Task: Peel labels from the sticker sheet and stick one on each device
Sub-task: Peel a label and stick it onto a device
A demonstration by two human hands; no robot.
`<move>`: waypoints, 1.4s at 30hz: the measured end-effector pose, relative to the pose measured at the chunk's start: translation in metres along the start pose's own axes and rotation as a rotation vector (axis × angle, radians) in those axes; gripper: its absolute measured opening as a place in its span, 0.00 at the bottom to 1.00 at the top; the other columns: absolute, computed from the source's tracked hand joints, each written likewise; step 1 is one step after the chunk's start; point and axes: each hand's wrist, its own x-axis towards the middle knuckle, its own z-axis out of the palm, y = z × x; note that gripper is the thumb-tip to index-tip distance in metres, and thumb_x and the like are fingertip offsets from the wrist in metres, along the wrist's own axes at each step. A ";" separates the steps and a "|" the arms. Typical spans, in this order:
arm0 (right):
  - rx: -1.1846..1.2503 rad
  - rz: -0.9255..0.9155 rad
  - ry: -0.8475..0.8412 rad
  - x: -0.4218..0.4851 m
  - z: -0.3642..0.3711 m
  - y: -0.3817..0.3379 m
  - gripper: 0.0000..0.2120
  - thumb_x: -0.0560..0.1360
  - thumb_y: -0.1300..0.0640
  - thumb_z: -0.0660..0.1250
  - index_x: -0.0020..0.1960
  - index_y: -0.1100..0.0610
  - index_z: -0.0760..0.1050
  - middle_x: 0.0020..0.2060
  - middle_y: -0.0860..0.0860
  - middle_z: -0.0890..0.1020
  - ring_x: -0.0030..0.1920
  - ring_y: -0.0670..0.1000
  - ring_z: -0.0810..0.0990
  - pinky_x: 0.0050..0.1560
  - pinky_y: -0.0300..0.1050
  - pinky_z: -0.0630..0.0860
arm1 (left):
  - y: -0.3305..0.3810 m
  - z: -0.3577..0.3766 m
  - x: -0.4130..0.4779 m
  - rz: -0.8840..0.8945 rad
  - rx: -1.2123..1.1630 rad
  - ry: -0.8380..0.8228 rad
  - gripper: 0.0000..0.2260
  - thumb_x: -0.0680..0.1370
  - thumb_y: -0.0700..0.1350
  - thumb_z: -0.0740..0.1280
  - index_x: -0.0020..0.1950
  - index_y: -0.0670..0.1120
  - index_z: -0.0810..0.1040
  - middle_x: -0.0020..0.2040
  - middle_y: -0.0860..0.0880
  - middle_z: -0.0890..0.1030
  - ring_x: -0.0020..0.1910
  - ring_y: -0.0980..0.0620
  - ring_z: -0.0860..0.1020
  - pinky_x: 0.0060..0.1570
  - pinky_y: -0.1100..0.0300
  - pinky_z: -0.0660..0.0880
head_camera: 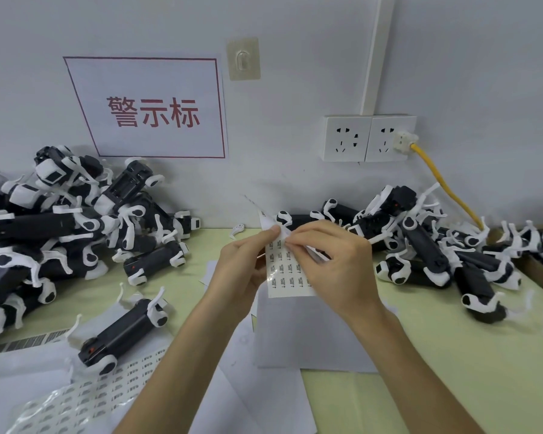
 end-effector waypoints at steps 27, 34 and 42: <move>1.052 0.709 -0.250 0.025 -0.026 -0.013 0.17 0.77 0.56 0.62 0.61 0.56 0.83 0.62 0.55 0.83 0.61 0.56 0.79 0.51 0.45 0.74 | 0.026 0.017 -0.024 0.312 0.048 -0.075 0.09 0.73 0.53 0.72 0.48 0.51 0.87 0.47 0.50 0.86 0.52 0.50 0.84 0.51 0.58 0.76; 0.807 0.659 -0.225 0.025 -0.026 -0.017 0.13 0.76 0.57 0.66 0.56 0.53 0.86 0.55 0.52 0.86 0.52 0.49 0.82 0.51 0.43 0.77 | 0.033 0.016 -0.025 0.494 0.200 0.036 0.08 0.80 0.42 0.70 0.43 0.51 0.85 0.39 0.51 0.84 0.42 0.54 0.82 0.46 0.60 0.77; 0.083 0.109 0.043 0.031 -0.035 -0.022 0.08 0.74 0.64 0.74 0.51 0.55 0.85 0.45 0.48 0.82 0.43 0.42 0.80 0.48 0.32 0.73 | 0.037 0.009 -0.026 0.800 0.792 0.168 0.04 0.80 0.43 0.71 0.46 0.51 0.83 0.42 0.59 0.84 0.44 0.57 0.82 0.46 0.64 0.76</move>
